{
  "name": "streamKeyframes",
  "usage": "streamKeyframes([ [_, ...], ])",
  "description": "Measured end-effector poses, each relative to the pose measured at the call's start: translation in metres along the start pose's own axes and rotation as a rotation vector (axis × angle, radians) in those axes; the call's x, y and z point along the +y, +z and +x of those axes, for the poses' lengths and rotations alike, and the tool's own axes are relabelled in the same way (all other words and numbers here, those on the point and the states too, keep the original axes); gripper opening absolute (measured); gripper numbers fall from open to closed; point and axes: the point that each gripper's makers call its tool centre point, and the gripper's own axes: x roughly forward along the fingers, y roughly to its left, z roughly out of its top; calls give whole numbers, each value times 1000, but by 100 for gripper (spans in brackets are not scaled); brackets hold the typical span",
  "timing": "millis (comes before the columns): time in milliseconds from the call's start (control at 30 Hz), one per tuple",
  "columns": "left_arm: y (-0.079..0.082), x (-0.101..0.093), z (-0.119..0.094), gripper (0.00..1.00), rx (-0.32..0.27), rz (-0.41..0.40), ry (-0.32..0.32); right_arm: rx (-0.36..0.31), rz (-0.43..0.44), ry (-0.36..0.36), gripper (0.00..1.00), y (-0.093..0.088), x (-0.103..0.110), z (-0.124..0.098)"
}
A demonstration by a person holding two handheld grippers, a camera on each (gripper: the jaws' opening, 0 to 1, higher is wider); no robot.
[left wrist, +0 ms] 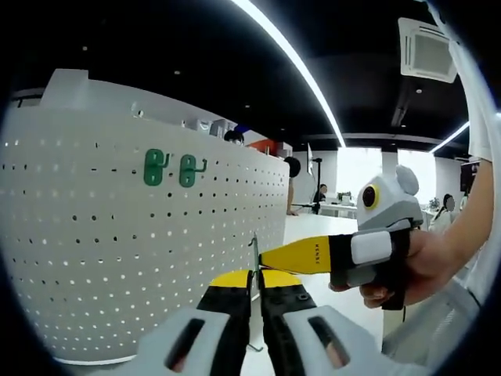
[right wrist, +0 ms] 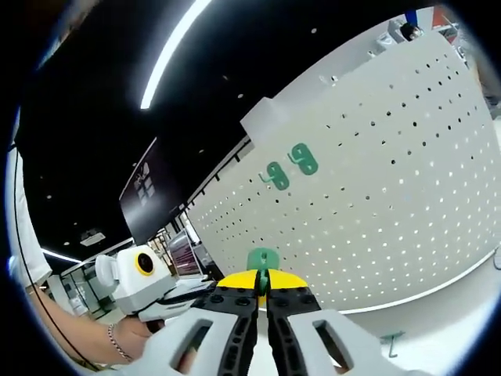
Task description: Insert the hook assembly into the mounting plate slot until the hook locks in place.
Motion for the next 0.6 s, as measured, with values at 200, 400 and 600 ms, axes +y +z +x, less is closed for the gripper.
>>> streamKeyframes([
  [200,-2,-1,0,5,7,-31,-5,5,-10,-4,0,-1,-1,0],
  [400,-8,-2,2,25,46,-15,-2,8,-11,0,0,-2,-1,-1],
  [600,-17,-4,3,43,80,-11,-11,12,-5,3,0,-3,0,-1],
])
